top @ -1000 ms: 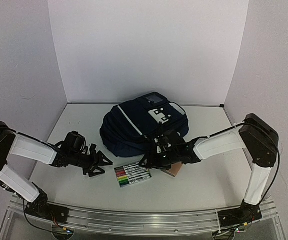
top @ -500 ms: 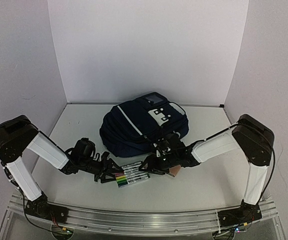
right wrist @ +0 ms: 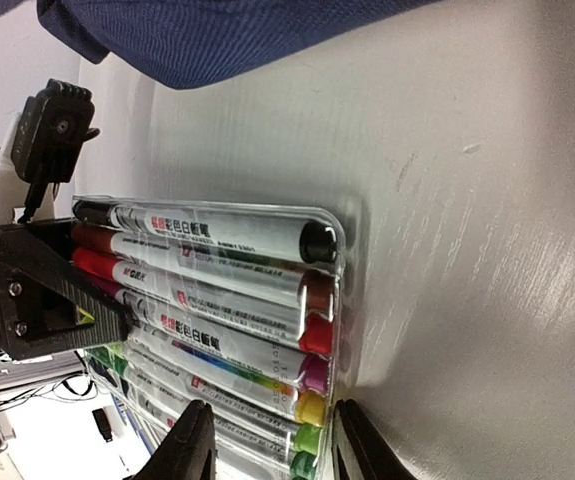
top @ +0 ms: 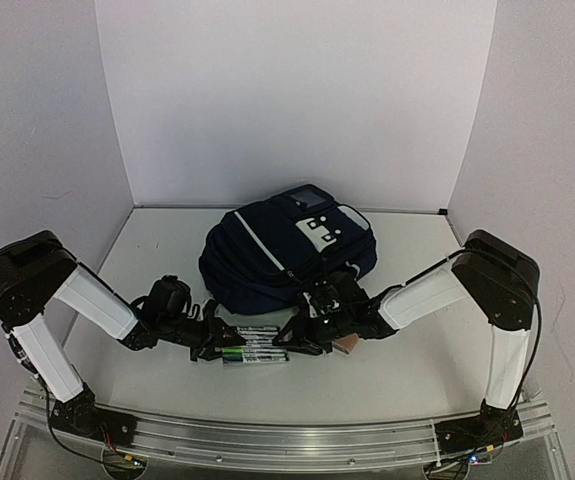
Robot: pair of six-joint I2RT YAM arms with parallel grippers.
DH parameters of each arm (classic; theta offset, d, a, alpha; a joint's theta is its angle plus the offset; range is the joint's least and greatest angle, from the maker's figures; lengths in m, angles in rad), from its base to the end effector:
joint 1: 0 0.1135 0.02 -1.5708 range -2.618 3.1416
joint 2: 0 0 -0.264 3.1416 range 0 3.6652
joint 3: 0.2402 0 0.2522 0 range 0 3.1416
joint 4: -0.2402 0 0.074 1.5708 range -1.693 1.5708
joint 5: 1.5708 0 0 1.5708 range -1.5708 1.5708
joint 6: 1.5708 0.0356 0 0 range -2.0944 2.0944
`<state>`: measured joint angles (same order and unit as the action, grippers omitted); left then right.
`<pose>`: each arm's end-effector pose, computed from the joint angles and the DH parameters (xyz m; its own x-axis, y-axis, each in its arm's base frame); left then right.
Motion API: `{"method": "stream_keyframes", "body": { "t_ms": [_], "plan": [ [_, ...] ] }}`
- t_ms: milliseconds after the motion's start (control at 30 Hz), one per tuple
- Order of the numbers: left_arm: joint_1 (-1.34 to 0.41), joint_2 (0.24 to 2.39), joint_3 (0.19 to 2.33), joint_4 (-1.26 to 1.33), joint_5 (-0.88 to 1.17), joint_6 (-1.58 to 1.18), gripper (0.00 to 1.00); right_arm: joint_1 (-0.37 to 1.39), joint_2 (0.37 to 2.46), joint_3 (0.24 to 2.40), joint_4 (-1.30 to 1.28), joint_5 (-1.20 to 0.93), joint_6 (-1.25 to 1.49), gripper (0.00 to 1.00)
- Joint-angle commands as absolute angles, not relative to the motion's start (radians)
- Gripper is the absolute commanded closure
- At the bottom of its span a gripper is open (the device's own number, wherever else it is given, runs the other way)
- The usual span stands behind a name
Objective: Pack the student bag
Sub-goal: Pick up the stationery from the center of the board.
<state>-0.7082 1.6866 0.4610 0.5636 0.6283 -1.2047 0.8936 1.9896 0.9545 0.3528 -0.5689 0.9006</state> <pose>0.1922 -0.1921 0.1023 -0.9873 -0.1490 0.0550 -0.1215 0.4854 -0.8658 0.2261 0.3118 0.1091 -0.9653 -0.1469 -0.2159 -0.2609 0.5107 0.8192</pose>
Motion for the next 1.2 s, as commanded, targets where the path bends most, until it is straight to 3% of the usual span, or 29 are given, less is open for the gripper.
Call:
{"method": "stream_keyframes", "body": {
  "t_ms": [0, 133, 300, 500, 733, 1000, 1167],
  "plan": [
    [-0.713, 1.602, 0.456, 0.55, 0.576, -1.182, 0.87, 0.902, 1.941, 0.934, 0.391, -0.535, 0.906, 0.6],
    [-0.712, 1.512, 0.451, 0.448, 0.527, -1.167, 0.99, 0.902, 1.847, 0.916, 0.369, -0.435, 0.857, 0.51],
    [-0.669, 1.365, 0.49, 0.204, 0.47, -1.12, 1.0, 0.935, 1.733, 1.016, 0.13, -0.257, 0.638, 0.37],
    [-0.481, 1.114, 0.564, -0.142, 0.466, -1.011, 1.0, 0.983, 1.746, 1.265, -0.14, 0.035, 0.421, 0.26],
    [-0.239, 1.099, 0.729, -0.386, 0.541, -0.817, 1.0, 0.983, 1.934, 1.567, -0.221, 0.192, 0.266, 0.26],
    [-0.129, 1.173, 0.837, -0.333, 0.593, -0.779, 1.0, 0.983, 2.167, 1.858, -0.28, 0.29, 0.118, 0.31],
    [-0.127, 1.194, 0.823, -0.264, 0.607, -0.81, 1.0, 0.983, 2.285, 1.974, -0.316, 0.322, 0.055, 0.24]
  ]
}}
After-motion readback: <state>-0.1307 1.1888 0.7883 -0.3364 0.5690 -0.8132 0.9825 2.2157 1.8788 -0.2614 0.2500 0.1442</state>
